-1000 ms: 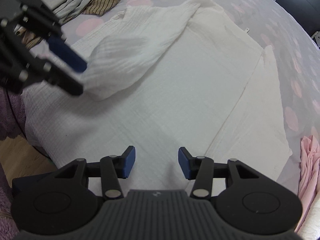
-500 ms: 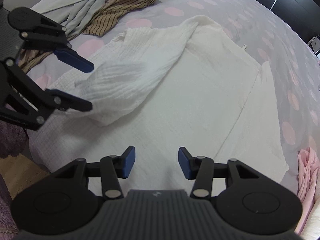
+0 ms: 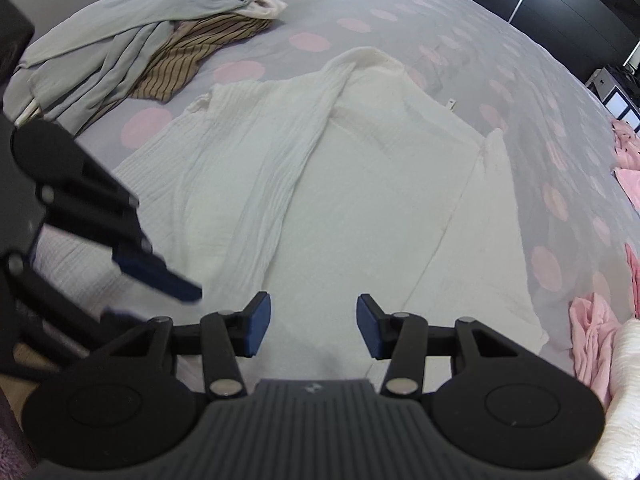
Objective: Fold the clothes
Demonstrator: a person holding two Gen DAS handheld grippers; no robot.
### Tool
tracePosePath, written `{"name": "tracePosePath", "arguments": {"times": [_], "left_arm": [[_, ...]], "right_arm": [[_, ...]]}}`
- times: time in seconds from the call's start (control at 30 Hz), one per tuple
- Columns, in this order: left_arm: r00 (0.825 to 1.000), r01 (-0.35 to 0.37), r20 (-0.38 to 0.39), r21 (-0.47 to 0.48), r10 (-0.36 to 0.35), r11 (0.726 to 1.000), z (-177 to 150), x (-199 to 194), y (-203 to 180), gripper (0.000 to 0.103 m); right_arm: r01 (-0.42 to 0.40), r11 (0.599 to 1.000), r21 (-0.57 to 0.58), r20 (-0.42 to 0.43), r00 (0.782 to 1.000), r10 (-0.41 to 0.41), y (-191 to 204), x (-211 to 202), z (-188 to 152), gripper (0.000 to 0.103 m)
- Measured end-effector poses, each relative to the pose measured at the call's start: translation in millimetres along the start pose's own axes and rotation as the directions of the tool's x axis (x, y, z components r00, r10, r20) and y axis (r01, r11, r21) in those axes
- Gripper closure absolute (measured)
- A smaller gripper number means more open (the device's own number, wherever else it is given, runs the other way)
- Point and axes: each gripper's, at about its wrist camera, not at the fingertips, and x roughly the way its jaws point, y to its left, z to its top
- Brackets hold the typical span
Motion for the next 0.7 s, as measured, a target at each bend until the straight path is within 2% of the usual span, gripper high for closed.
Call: {"name": "tracePosePath", "arguments": {"times": [0.03, 0.1, 0.17, 0.23, 0.33, 0.43, 0.57, 0.63, 0.7], "left_arm": [[1.000, 0.015, -0.015, 0.001, -0.015, 1.000, 1.0, 3.8, -2.0, 0.075], [0.999, 0.029, -0.026, 0.021, -0.029, 0.999, 0.9, 4.2, -6.5, 0.066], [1.000, 0.008, -0.024, 0.041, -0.007, 0.999, 0.2, 1.7, -9.3, 0.061], [0.999, -0.023, -0.037, 0.028, 0.024, 0.999, -1.4, -0.4, -4.4, 0.061], [0.994, -0.103, -0.044, -0.070, 0.100, 0.992, -7.6, -5.2, 16.6, 0.061], [0.987, -0.157, -0.050, -0.182, 0.150, 0.971, -16.3, -12.4, 41.1, 0.061], [0.990, -0.141, -0.035, -0.330, 0.137, 0.933, -31.1, -18.5, 61.4, 0.061], [0.993, -0.112, 0.002, -0.374, 0.122, 0.921, -35.4, -19.1, 59.2, 0.055], [0.995, -0.085, 0.012, -0.360, 0.096, 0.929, -30.7, -13.8, 48.5, 0.053]], "right_arm": [[0.003, 1.000, 0.005, 0.003, 1.000, -0.003, -1.1, -0.7, 0.1, 0.052], [-0.008, 1.000, 0.004, 0.012, 1.000, 0.008, -0.1, -2.0, -1.2, 0.052], [-0.030, 1.000, 0.004, 0.022, 0.999, 0.030, 0.8, -2.4, -2.7, 0.052], [-0.044, 0.999, 0.006, 0.016, 0.999, 0.044, 1.1, -0.2, -4.7, 0.052], [-0.078, 0.997, 0.007, 0.010, 0.997, 0.078, 1.4, 5.1, -9.5, 0.054], [-0.124, 0.992, -0.012, 0.009, 0.992, 0.124, 6.2, 6.5, -14.1, 0.055], [-0.161, 0.987, 0.013, -0.030, 0.986, 0.162, 12.9, 18.6, -23.0, 0.054], [-0.180, 0.983, 0.023, -0.056, 0.982, 0.181, 16.8, 26.8, -27.0, 0.053], [-0.190, 0.981, 0.027, -0.078, 0.978, 0.191, 19.8, 33.4, -30.1, 0.053]]}}
